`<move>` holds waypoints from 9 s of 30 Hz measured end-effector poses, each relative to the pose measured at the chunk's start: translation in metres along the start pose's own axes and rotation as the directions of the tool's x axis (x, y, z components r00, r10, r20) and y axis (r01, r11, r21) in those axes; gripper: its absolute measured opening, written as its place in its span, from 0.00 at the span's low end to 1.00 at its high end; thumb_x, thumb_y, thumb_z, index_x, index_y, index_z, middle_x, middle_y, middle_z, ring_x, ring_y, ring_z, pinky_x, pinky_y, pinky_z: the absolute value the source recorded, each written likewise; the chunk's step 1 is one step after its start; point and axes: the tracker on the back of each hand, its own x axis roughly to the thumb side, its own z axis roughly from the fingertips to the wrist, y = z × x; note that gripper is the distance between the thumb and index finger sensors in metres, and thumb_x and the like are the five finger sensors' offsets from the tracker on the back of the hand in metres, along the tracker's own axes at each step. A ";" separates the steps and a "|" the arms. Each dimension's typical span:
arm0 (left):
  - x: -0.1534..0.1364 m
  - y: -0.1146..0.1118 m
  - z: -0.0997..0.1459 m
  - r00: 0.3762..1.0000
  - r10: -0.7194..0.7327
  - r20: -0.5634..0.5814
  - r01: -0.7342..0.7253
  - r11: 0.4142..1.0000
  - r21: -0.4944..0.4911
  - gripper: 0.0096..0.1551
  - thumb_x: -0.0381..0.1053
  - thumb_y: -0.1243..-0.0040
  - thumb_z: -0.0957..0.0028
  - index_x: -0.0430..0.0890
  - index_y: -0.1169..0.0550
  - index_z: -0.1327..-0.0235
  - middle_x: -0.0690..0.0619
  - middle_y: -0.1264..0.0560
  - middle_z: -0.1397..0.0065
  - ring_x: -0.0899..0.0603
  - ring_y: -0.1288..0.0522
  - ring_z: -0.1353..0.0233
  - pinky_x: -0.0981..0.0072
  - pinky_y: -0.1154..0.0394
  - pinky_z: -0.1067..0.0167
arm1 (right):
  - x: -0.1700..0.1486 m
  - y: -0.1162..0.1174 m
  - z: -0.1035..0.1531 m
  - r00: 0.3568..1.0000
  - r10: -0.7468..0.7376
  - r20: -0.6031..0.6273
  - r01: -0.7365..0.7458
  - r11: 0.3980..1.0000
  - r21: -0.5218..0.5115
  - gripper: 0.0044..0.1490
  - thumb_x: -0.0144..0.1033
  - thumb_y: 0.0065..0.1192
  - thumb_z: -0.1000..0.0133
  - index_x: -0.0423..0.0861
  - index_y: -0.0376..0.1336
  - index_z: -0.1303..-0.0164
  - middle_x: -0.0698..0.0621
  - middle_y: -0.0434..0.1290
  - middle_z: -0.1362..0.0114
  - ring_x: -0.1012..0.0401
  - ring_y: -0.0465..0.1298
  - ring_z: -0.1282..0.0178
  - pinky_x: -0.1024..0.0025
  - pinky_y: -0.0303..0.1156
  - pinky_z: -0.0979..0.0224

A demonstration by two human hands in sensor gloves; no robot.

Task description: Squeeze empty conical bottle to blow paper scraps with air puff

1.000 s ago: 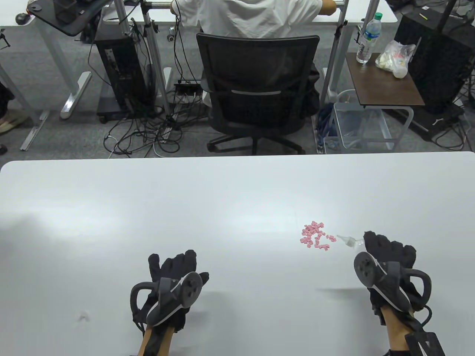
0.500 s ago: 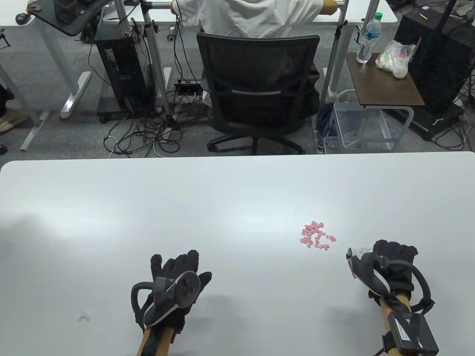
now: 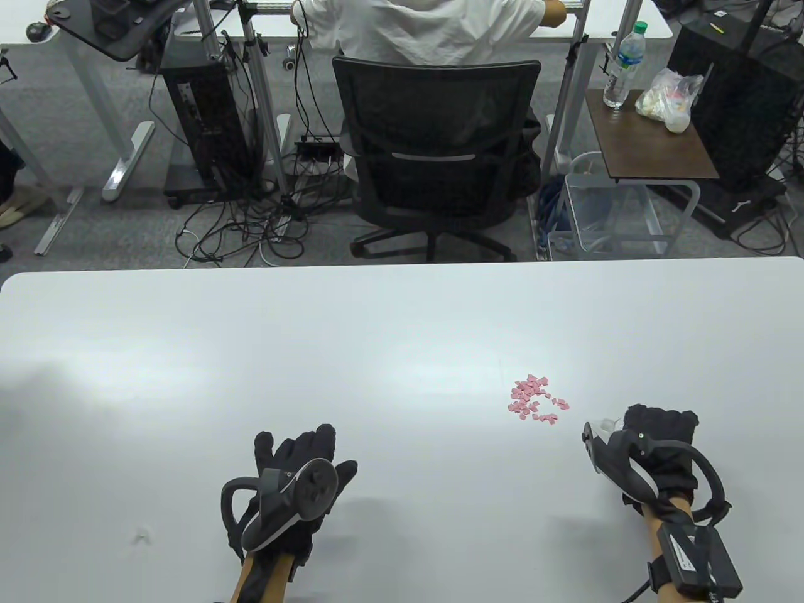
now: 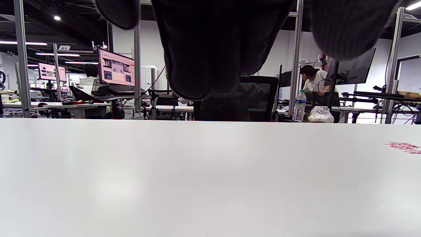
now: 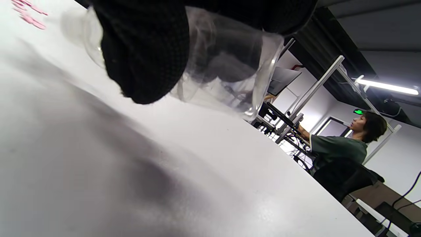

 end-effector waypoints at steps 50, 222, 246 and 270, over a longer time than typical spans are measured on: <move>0.002 0.000 0.000 1.000 0.002 0.003 -0.002 1.000 -0.026 0.43 0.71 0.41 0.44 0.50 0.29 0.19 0.47 0.24 0.23 0.41 0.21 0.27 0.32 0.47 0.20 | -0.020 0.009 0.011 0.979 -0.203 -0.008 0.203 0.979 -0.023 0.43 0.45 0.78 0.51 0.57 0.64 0.23 0.50 0.75 0.23 0.49 0.76 0.23 0.43 0.69 0.19; 0.002 -0.001 -0.001 0.999 0.030 0.012 -0.030 0.999 -0.042 0.44 0.71 0.42 0.43 0.49 0.29 0.18 0.46 0.24 0.23 0.41 0.21 0.27 0.34 0.45 0.21 | 0.030 -0.031 0.009 0.954 -0.153 0.258 0.198 0.967 -0.157 0.46 0.50 0.77 0.54 0.48 0.66 0.25 0.47 0.77 0.28 0.50 0.78 0.29 0.44 0.65 0.19; 0.002 -0.002 -0.001 1.000 0.029 0.008 -0.028 0.999 -0.047 0.44 0.71 0.42 0.43 0.49 0.29 0.19 0.46 0.24 0.23 0.41 0.20 0.27 0.34 0.45 0.21 | 0.014 -0.024 -0.002 0.969 -0.216 0.117 0.223 0.973 -0.051 0.41 0.46 0.78 0.54 0.45 0.70 0.30 0.45 0.81 0.34 0.50 0.80 0.35 0.45 0.68 0.20; 0.001 -0.002 -0.001 0.999 0.031 0.010 -0.031 0.999 -0.038 0.44 0.71 0.42 0.43 0.49 0.29 0.19 0.46 0.24 0.23 0.41 0.20 0.27 0.34 0.44 0.21 | 0.023 -0.037 -0.001 0.980 -0.140 0.140 0.156 0.981 -0.111 0.40 0.46 0.77 0.54 0.44 0.71 0.31 0.45 0.81 0.35 0.51 0.81 0.36 0.45 0.69 0.21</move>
